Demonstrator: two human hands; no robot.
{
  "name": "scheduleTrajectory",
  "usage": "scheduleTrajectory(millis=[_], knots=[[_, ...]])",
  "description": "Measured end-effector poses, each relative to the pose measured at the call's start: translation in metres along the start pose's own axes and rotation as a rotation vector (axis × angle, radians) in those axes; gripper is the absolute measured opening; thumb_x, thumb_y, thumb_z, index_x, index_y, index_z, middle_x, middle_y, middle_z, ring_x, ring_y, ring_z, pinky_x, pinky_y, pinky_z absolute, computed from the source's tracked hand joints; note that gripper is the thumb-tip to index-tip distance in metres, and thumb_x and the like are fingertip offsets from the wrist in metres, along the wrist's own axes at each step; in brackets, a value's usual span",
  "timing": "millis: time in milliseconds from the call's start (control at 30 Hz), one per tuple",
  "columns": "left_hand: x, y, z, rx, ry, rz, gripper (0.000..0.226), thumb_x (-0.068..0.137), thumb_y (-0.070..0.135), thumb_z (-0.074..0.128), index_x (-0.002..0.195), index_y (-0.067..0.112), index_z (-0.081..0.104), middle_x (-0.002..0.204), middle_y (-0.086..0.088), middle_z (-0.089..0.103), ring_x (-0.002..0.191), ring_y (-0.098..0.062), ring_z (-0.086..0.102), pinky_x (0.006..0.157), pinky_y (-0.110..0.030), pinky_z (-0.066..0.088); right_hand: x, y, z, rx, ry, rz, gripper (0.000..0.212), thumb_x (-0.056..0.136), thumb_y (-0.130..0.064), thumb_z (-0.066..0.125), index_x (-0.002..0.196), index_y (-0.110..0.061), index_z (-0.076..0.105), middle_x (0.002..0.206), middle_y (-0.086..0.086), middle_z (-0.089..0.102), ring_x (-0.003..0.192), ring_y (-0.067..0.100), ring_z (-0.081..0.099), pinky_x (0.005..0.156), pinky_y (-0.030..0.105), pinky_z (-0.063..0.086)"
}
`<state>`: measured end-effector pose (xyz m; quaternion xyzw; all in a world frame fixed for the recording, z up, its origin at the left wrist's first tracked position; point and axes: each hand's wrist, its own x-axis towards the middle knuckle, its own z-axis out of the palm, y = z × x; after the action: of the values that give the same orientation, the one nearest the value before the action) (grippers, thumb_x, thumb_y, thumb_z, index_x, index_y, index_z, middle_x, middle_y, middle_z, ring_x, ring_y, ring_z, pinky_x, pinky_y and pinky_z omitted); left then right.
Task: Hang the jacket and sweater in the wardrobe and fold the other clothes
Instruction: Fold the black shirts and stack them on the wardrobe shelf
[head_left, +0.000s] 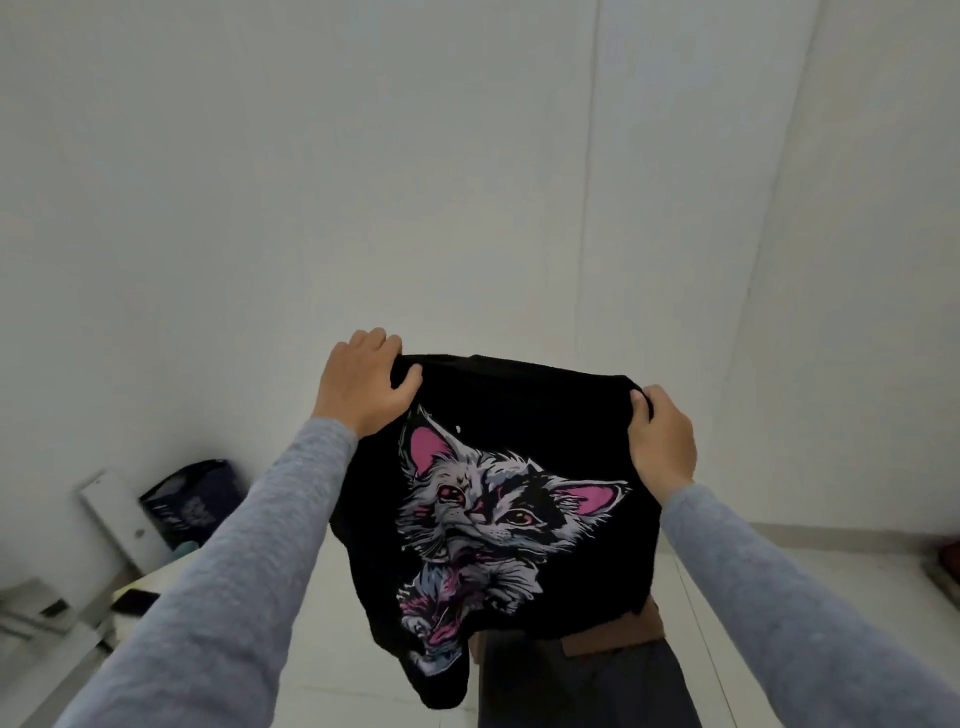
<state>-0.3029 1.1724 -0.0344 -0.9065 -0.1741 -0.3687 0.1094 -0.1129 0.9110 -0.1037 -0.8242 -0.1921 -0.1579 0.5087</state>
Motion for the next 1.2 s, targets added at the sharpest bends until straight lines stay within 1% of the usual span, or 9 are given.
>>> scheduleTrajectory(millis=[200, 367, 500, 600, 700, 800, 933, 1033, 1200], knots=[[-0.046, 0.036, -0.014, 0.028, -0.08, 0.036, 0.024, 0.092, 0.023, 0.041, 0.087, 0.006, 0.057, 0.085, -0.009, 0.056, 0.078, -0.031, 0.053, 0.067, -0.035, 0.03, -0.022, 0.004, -0.053, 0.016, 0.093, -0.042, 0.02, 0.1, -0.018, 0.036, 0.091, -0.009, 0.051, 0.082, 0.003, 0.055, 0.074, 0.021, 0.05, 0.062, 0.03, 0.034], [-0.092, 0.08, -0.022, -0.239, -0.092, -0.249, 0.015, 0.096, 0.011, 0.043, 0.092, 0.001, 0.054, 0.089, -0.015, 0.055, 0.073, -0.036, 0.054, 0.066, -0.042, 0.039, -0.055, 0.021, -0.098, 0.132, 0.052, -0.163, 0.018, 0.099, -0.016, 0.041, 0.086, -0.011, 0.053, 0.078, 0.004, 0.057, 0.071, 0.019, 0.05, 0.058, 0.024, 0.032], [-0.125, 0.116, -0.029, -0.316, -0.101, -0.395, 0.018, 0.096, 0.011, 0.039, 0.097, 0.001, 0.054, 0.095, -0.016, 0.056, 0.084, -0.037, 0.054, 0.075, -0.043, 0.041, -0.09, 0.044, -0.126, 0.079, -0.024, -0.183, 0.02, 0.101, -0.024, 0.04, 0.09, -0.015, 0.054, 0.072, 0.007, 0.057, 0.064, 0.025, 0.052, 0.059, 0.036, 0.042], [-0.144, 0.129, -0.034, -0.34, -0.116, -0.511, 0.018, 0.095, 0.012, 0.039, 0.095, 0.001, 0.053, 0.097, -0.017, 0.057, 0.087, -0.037, 0.053, 0.078, -0.044, 0.041, -0.12, 0.067, -0.145, 0.095, -0.209, -0.169, 0.022, 0.097, -0.035, 0.049, 0.086, -0.017, 0.057, 0.072, 0.006, 0.061, 0.066, 0.022, 0.058, 0.061, 0.033, 0.045], [-0.161, 0.136, -0.034, -0.344, -0.139, -0.611, 0.019, 0.095, 0.014, 0.041, 0.094, -0.001, 0.052, 0.099, -0.021, 0.057, 0.09, -0.038, 0.052, 0.08, -0.043, 0.039, -0.142, 0.088, -0.16, 0.015, -0.554, -0.158, 0.025, 0.084, -0.045, 0.064, 0.081, -0.021, 0.059, 0.072, -0.003, 0.063, 0.067, 0.011, 0.059, 0.063, 0.022, 0.044], [-0.174, 0.146, -0.033, -0.331, -0.134, -0.63, 0.02, 0.095, 0.016, 0.041, 0.096, -0.001, 0.052, 0.1, -0.021, 0.057, 0.089, -0.039, 0.053, 0.081, -0.046, 0.041, -0.158, 0.108, -0.164, -0.078, -0.723, -0.098, 0.027, 0.077, -0.041, 0.074, 0.088, -0.018, 0.07, 0.078, -0.01, 0.066, 0.074, 0.005, 0.061, 0.066, 0.015, 0.043], [-0.191, 0.159, -0.032, -0.295, -0.129, -0.593, 0.019, 0.096, 0.015, 0.042, 0.097, -0.001, 0.053, 0.102, -0.021, 0.057, 0.089, -0.042, 0.053, 0.08, -0.046, 0.039, -0.171, 0.135, -0.158, -0.264, -0.513, 0.007, 0.017, 0.087, -0.019, 0.067, 0.088, -0.002, 0.067, 0.069, -0.005, 0.052, 0.075, 0.02, 0.056, 0.069, 0.023, 0.036], [-0.205, 0.165, -0.026, -0.274, -0.085, -0.586, 0.019, 0.096, 0.012, 0.043, 0.098, -0.002, 0.055, 0.102, -0.021, 0.057, 0.09, -0.041, 0.053, 0.081, -0.045, 0.036, -0.184, 0.149, -0.153, -0.228, -0.25, 0.192, 0.018, 0.093, -0.007, 0.053, 0.097, 0.005, 0.066, 0.093, 0.018, 0.057, 0.092, 0.035, 0.056, 0.077, 0.027, 0.037], [-0.241, 0.17, 0.003, -0.441, -0.123, -0.635, 0.013, 0.094, 0.009, 0.049, 0.091, -0.002, 0.056, 0.095, -0.021, 0.056, 0.087, -0.038, 0.052, 0.078, -0.042, 0.037, -0.203, 0.165, -0.145, -0.157, -0.101, 0.319, 0.023, 0.091, 0.005, 0.043, 0.103, 0.005, 0.063, 0.104, 0.023, 0.058, 0.097, 0.036, 0.054, 0.082, 0.029, 0.037]])
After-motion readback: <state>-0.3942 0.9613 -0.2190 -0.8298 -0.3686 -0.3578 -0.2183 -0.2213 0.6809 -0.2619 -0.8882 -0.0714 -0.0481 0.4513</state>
